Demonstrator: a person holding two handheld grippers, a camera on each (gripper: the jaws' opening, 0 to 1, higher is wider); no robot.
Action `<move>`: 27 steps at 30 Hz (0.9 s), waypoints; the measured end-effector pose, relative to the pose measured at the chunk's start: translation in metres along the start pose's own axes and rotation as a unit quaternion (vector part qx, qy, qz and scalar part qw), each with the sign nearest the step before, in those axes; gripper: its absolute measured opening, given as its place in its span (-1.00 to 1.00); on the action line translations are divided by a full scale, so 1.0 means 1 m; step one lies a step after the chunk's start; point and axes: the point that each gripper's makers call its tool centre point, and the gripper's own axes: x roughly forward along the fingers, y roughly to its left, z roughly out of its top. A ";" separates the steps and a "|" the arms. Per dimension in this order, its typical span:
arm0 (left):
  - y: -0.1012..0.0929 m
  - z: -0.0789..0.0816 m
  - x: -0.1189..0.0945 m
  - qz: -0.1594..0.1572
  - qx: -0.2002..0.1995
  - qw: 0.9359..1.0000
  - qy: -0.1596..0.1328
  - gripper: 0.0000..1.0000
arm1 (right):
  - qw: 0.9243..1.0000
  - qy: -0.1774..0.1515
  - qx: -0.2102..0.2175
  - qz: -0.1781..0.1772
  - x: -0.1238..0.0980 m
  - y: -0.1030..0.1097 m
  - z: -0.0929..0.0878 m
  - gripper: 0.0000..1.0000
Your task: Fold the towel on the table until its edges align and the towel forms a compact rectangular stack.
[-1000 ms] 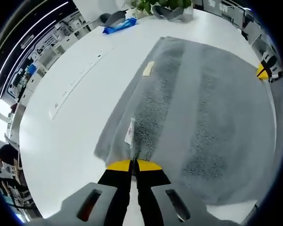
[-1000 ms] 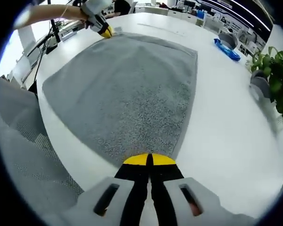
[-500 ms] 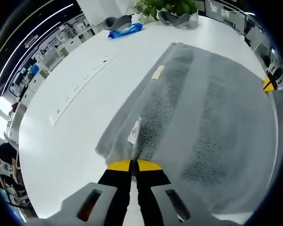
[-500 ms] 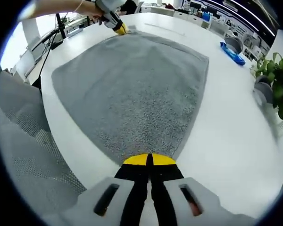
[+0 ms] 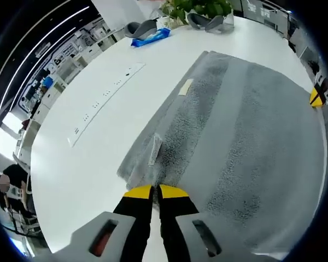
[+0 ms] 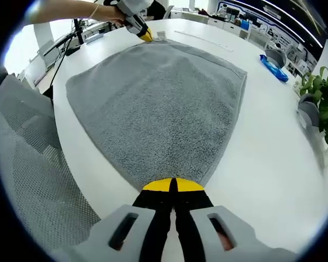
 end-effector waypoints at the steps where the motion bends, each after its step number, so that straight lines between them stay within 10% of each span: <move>1: -0.002 0.004 -0.007 -0.009 -0.009 1.000 -0.016 -0.90 | 1.000 0.003 -0.003 0.002 0.000 0.000 0.000 -1.00; 13: -0.040 -0.003 -0.091 -0.043 -0.072 0.989 -0.125 -0.73 | 1.000 -0.002 -0.007 0.025 0.000 0.000 -0.001 -1.00; 22: -0.120 -0.014 -0.145 -0.119 -0.070 0.972 -0.190 -0.66 | 0.997 -0.020 0.014 0.073 -0.002 0.000 -0.001 -1.00; 27: -0.173 -0.035 -0.154 -0.178 -0.055 0.966 -0.179 -0.53 | 0.996 -0.012 -0.003 0.089 -0.003 0.004 -0.001 -0.99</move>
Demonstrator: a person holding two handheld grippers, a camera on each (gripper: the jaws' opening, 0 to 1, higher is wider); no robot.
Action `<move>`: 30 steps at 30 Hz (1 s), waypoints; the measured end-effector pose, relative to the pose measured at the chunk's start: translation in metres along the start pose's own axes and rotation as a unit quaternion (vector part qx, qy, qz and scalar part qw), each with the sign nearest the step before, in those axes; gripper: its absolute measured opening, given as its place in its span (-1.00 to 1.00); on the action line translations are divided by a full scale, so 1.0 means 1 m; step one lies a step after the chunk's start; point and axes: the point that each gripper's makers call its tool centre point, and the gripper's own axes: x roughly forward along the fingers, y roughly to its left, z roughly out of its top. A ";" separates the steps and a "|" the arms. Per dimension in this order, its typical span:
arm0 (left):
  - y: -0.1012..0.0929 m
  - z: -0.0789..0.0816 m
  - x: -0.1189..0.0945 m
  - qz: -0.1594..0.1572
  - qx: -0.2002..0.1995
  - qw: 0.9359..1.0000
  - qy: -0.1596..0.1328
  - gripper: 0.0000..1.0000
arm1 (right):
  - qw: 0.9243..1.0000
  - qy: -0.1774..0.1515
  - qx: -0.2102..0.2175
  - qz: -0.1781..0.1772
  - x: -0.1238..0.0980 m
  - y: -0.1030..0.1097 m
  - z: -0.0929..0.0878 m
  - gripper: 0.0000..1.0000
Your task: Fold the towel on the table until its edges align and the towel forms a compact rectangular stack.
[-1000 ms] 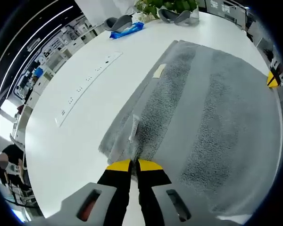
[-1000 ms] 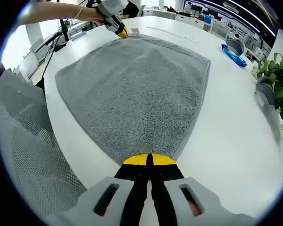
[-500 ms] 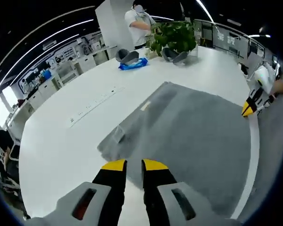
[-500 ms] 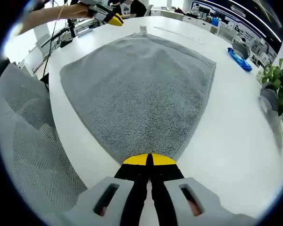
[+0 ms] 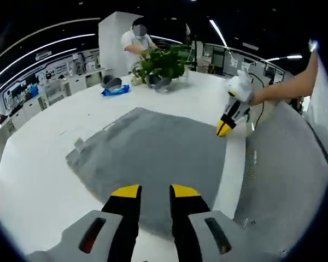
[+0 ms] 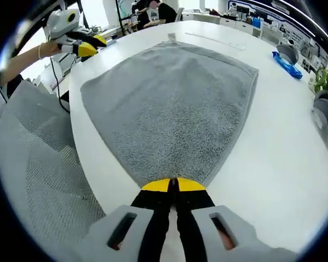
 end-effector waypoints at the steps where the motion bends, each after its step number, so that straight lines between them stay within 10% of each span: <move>1: -0.009 -0.006 0.000 -0.012 0.004 1.000 0.007 -0.53 | 1.000 0.003 -0.003 0.002 0.000 0.000 0.000 -0.98; 12: -0.046 -0.059 0.010 -0.059 -0.025 0.995 0.078 -0.50 | 0.997 0.016 -0.061 0.045 -0.001 0.009 -0.002 -0.84; 22: -0.055 -0.093 0.014 -0.069 0.028 0.987 0.144 -0.41 | 0.994 0.017 -0.091 0.065 -0.004 0.019 -0.005 -0.59; 30: -0.046 -0.090 0.015 -0.047 0.050 0.988 0.135 -0.64 | 0.990 0.007 -0.132 0.057 -0.006 0.020 -0.010 -0.53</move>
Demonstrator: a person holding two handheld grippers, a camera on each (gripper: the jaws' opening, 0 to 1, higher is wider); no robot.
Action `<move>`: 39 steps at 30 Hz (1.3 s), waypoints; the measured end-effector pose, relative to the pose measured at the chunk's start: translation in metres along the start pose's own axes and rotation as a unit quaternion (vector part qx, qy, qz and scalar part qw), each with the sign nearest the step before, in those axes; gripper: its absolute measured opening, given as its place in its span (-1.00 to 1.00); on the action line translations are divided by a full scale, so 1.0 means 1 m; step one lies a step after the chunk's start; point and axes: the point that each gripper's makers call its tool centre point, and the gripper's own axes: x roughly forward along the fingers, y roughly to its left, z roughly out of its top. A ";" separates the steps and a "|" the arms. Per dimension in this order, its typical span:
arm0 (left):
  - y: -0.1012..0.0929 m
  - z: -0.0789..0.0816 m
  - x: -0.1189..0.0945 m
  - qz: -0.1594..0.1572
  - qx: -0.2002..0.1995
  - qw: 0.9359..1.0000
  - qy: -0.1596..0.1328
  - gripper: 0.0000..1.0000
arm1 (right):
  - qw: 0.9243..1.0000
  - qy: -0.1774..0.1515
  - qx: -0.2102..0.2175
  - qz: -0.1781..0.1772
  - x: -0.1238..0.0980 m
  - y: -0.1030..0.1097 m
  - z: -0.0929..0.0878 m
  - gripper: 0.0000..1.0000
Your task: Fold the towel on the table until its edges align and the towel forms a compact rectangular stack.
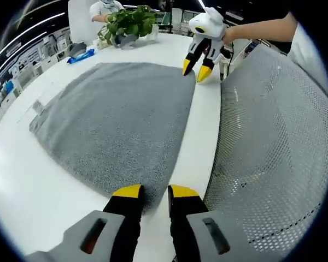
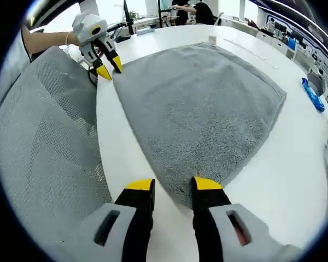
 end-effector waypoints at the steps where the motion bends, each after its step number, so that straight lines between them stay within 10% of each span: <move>1: 0.002 -0.001 0.000 0.006 0.009 1.000 0.003 -0.66 | 1.000 0.003 -0.003 -0.002 -0.001 -0.001 -0.001 -0.55; 16: 0.005 -0.008 -0.003 0.035 0.063 0.997 0.020 -0.81 | 0.997 0.020 -0.042 -0.057 -0.006 -0.014 -0.013 -0.75; 24: 0.006 -0.010 -0.006 0.060 0.036 0.997 0.022 -0.93 | 0.993 0.014 -0.009 -0.113 -0.007 -0.017 -0.013 -0.96; 33: 0.003 -0.008 -0.013 0.074 -0.007 0.996 0.049 -0.95 | 0.994 0.029 0.002 -0.108 -0.012 -0.008 -0.017 -0.98; 39: 0.005 0.005 -0.040 0.072 -0.067 0.995 0.017 -0.95 | 0.994 0.010 0.045 -0.095 -0.024 0.002 -0.011 -0.98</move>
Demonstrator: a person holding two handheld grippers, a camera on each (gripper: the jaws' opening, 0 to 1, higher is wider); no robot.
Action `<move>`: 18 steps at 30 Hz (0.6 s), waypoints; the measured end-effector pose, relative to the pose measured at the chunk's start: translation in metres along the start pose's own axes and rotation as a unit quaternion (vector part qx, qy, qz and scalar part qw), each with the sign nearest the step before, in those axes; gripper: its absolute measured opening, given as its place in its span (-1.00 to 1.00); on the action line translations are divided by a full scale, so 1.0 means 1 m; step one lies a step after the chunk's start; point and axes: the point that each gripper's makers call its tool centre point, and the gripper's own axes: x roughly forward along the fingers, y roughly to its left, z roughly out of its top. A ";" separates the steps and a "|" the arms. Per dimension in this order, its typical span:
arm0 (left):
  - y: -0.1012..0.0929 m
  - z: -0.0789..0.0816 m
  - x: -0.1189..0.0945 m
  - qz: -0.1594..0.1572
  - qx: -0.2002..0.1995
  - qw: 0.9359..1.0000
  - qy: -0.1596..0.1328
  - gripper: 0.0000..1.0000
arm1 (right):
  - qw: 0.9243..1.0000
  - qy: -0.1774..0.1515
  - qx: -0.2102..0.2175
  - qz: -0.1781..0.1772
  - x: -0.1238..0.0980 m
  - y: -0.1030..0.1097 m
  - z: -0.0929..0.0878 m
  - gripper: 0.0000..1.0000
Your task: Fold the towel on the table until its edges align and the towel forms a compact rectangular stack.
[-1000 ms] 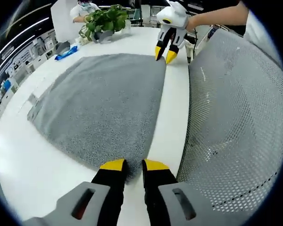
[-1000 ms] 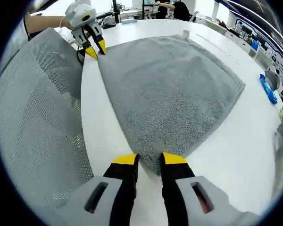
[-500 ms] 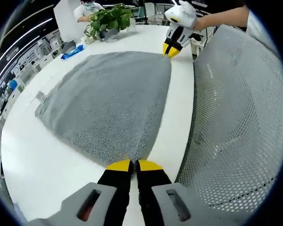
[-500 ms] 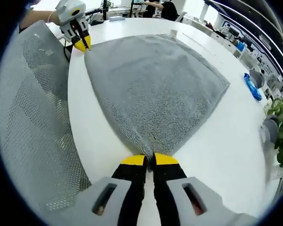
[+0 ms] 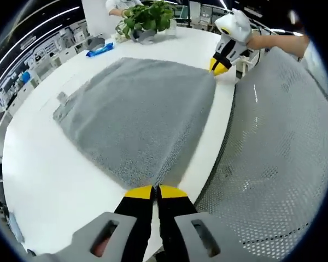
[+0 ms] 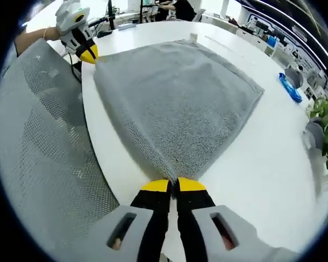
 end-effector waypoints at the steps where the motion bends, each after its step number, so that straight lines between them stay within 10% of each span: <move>1: 0.001 0.002 -0.004 0.001 -0.001 1.000 -0.003 -0.95 | 1.000 -0.003 0.004 0.001 -0.003 0.001 0.001 -0.98; 18: -0.021 0.021 -0.043 0.028 0.010 0.999 -0.016 -0.95 | 0.999 -0.021 0.036 0.013 -0.055 0.014 0.010 -0.99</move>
